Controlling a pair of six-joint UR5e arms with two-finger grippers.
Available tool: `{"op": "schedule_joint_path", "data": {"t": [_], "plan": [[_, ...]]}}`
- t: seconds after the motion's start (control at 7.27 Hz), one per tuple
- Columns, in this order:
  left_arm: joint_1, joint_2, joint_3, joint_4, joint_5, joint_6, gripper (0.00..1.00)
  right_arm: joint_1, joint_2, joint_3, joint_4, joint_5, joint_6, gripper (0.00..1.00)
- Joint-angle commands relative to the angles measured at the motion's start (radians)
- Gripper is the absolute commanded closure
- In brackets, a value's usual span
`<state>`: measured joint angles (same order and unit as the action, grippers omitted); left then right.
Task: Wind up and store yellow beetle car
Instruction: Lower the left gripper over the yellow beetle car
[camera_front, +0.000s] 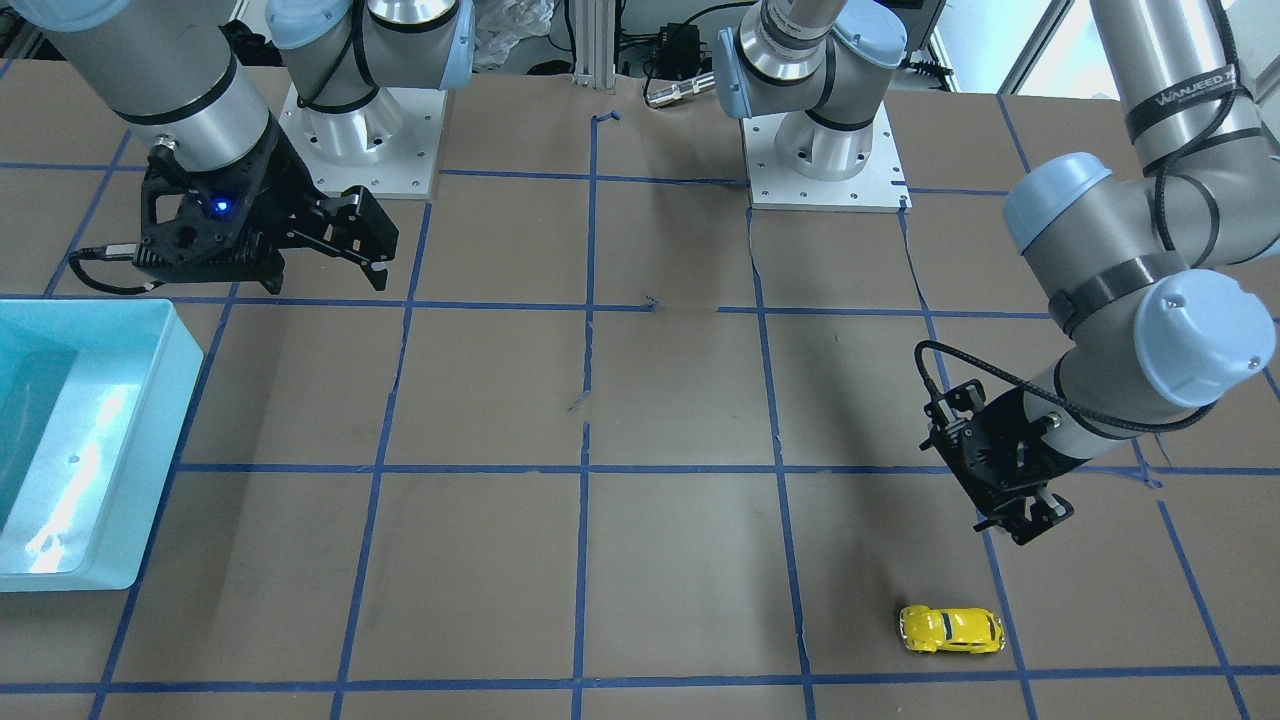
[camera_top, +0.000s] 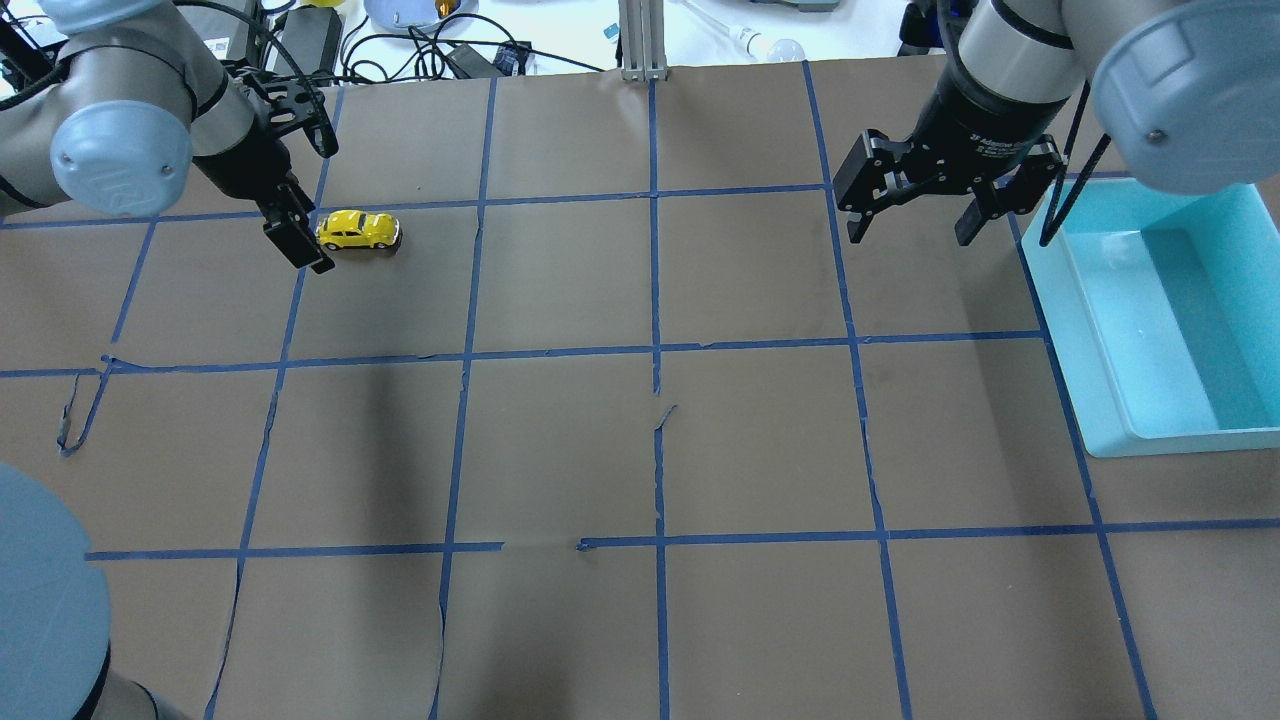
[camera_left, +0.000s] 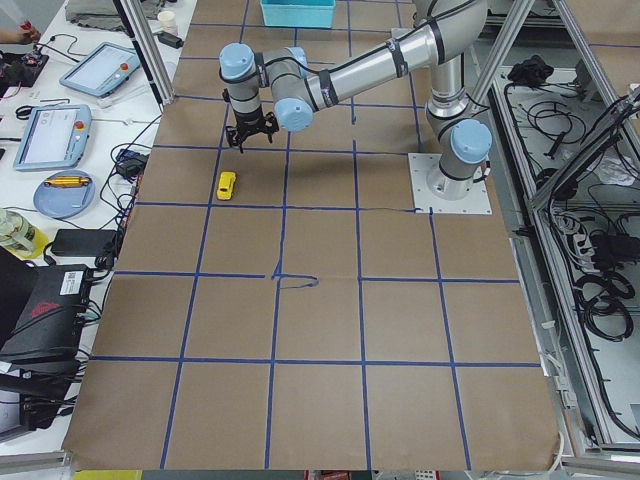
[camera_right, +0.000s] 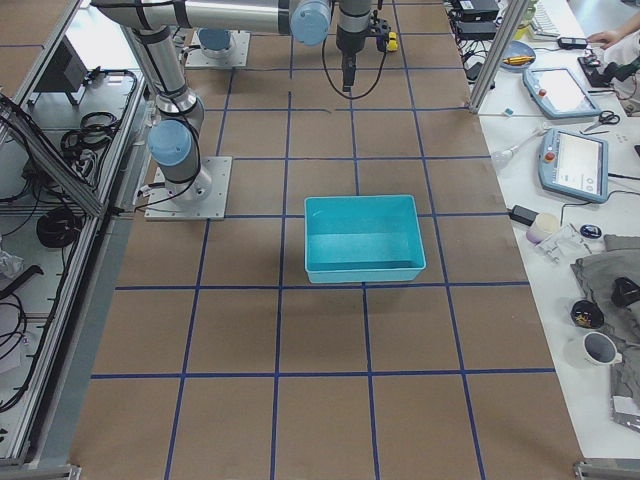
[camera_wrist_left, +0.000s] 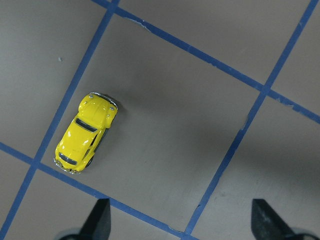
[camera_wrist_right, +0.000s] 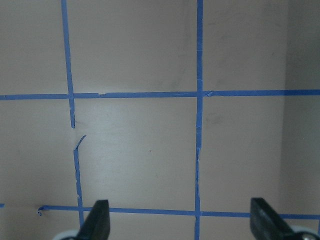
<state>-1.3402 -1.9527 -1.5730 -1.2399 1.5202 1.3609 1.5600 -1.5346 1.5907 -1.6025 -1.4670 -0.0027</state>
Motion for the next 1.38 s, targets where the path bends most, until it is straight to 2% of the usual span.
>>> {"op": "schedule_joint_path", "data": {"t": [0.0, 0.14, 0.28, 0.41, 0.55, 0.83, 1.24], "plan": [[0.000, -0.049, -0.018, 0.079, 0.001, 0.100, 0.00, 0.000, 0.001, 0.000, -0.001, -0.001, 0.003, 0.00], [0.000, -0.089, -0.007, 0.173, 0.011, 0.251, 0.00, 0.000, 0.002, 0.000, -0.004, -0.001, 0.004, 0.00], [0.000, -0.130, 0.043, 0.192, 0.011, 0.282, 0.00, 0.000, 0.002, 0.002, -0.013, -0.003, 0.004, 0.00], [0.000, -0.173, 0.123, 0.186, 0.011, 0.317, 0.05, -0.002, 0.002, 0.002, -0.013, -0.003, 0.006, 0.00], [0.000, -0.222, 0.177, 0.175, 0.012, 0.326, 0.05, -0.002, 0.001, 0.000, -0.013, -0.003, 0.004, 0.00], [0.000, -0.281, 0.218, 0.169, 0.046, 0.469, 0.05, -0.002, 0.002, 0.000, -0.010, -0.001, 0.004, 0.00], [-0.025, -0.322, 0.258, 0.056, 0.116, 0.475, 0.09, -0.003, 0.001, 0.000, -0.011, -0.007, -0.002, 0.00]]}}
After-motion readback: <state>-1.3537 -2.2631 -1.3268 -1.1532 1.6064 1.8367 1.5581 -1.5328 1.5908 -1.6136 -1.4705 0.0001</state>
